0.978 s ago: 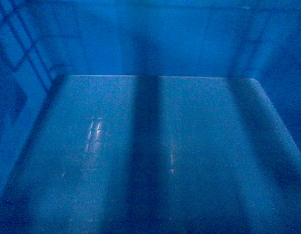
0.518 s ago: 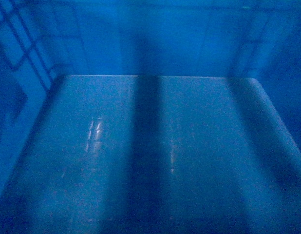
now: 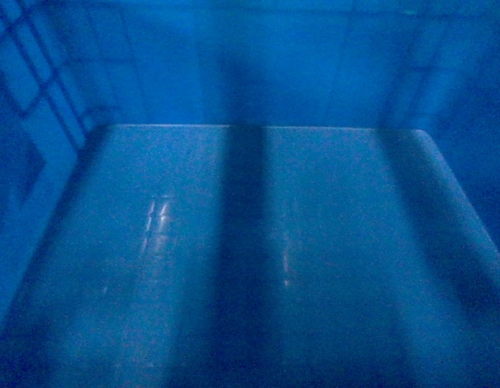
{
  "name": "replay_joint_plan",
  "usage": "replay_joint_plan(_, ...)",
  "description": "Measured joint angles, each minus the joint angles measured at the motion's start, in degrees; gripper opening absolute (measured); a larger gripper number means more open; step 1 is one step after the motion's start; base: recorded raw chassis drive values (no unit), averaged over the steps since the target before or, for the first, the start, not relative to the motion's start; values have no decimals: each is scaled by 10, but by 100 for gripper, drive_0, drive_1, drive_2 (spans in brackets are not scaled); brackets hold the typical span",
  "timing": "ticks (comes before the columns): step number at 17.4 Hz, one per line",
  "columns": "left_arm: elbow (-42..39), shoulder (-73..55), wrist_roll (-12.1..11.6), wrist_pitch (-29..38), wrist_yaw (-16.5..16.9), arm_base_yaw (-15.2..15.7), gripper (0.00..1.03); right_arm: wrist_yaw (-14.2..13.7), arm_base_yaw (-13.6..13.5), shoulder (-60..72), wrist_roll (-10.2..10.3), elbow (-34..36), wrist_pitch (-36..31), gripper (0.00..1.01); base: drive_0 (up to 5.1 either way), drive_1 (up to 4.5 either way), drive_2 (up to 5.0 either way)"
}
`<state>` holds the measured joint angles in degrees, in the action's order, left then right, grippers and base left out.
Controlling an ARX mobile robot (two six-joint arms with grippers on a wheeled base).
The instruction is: Place box next to blue box on left shelf
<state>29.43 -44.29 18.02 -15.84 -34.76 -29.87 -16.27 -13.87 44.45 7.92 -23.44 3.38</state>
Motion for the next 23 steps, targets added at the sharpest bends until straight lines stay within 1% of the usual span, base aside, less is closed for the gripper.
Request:
replay_joint_plan(18, 0, 0, 0, 0, 0, 0, 8, 0, 0, 0, 0, 0, 0, 10, 0, 0, 0)
replay_joint_plan(19, -10, -3, -21, 38, -23, -5, 8, 0, 0, 0, 1, 0, 0, 10, 0, 0, 0)
replay_joint_plan(20, -32, -13, -56, 108, -53, -8, 8, -7, 0, 1, 3, 1, -9, 10, 0, 0, 0)
replay_joint_plan(21, -37, -33, -86, 171, -70, -3, 9, -47, -16, 2, -23, 22, -89, 10, 0, 0, 0)
replay_joint_plan(22, -30, -40, -132, 213, -69, 15, 10, -88, -43, 6, -30, 35, -141, 11, 0, 0, 0)
replay_joint_plan(23, -20, -40, -147, 211, -67, 21, 10, -104, -55, 6, -30, 30, -137, 11, 0, 0, 0)
